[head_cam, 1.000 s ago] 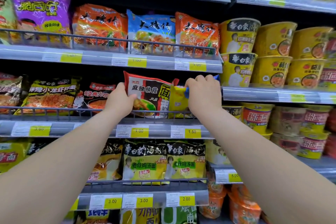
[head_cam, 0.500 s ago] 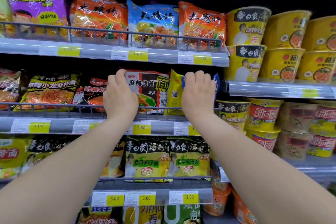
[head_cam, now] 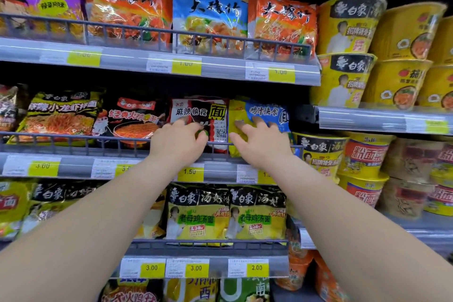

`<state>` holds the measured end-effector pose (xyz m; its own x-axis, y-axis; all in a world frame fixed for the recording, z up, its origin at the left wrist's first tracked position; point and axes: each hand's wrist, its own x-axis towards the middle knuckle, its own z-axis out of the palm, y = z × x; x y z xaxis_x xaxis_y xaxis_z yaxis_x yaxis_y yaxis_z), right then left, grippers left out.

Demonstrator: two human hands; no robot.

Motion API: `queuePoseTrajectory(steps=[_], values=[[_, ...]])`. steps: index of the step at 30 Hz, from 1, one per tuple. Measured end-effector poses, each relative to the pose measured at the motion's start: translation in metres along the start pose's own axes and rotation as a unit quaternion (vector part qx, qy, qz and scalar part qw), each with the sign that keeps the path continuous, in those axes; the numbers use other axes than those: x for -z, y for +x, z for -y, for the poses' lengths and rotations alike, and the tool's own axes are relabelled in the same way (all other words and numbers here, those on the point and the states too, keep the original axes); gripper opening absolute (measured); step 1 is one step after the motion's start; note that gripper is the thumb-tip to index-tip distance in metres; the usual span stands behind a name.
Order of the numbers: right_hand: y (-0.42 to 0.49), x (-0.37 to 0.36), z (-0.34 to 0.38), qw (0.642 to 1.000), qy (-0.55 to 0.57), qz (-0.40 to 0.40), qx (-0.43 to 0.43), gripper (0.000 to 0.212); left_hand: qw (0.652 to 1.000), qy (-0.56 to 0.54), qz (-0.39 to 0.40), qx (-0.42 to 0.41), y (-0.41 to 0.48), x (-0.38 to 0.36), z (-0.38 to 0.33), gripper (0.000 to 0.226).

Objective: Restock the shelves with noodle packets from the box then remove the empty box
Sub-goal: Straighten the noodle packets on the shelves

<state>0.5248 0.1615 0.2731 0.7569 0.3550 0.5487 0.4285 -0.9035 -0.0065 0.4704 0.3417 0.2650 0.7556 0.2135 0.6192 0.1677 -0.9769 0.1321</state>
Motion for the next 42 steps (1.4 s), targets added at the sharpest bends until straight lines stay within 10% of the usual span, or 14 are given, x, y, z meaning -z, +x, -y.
queuePoseTrajectory(steps=[11, 42], values=[[-0.063, -0.021, 0.013, 0.976, 0.077, -0.198, 0.035, 0.046, 0.982, -0.068, -0.139, -0.11, -0.051, -0.007, 0.004, 0.041], [-0.337, -0.103, 0.354, 0.973, 0.211, 0.091, 0.038, 0.037, 0.979, -0.11, 0.17, 0.035, -0.417, 0.045, 0.322, 0.034]])
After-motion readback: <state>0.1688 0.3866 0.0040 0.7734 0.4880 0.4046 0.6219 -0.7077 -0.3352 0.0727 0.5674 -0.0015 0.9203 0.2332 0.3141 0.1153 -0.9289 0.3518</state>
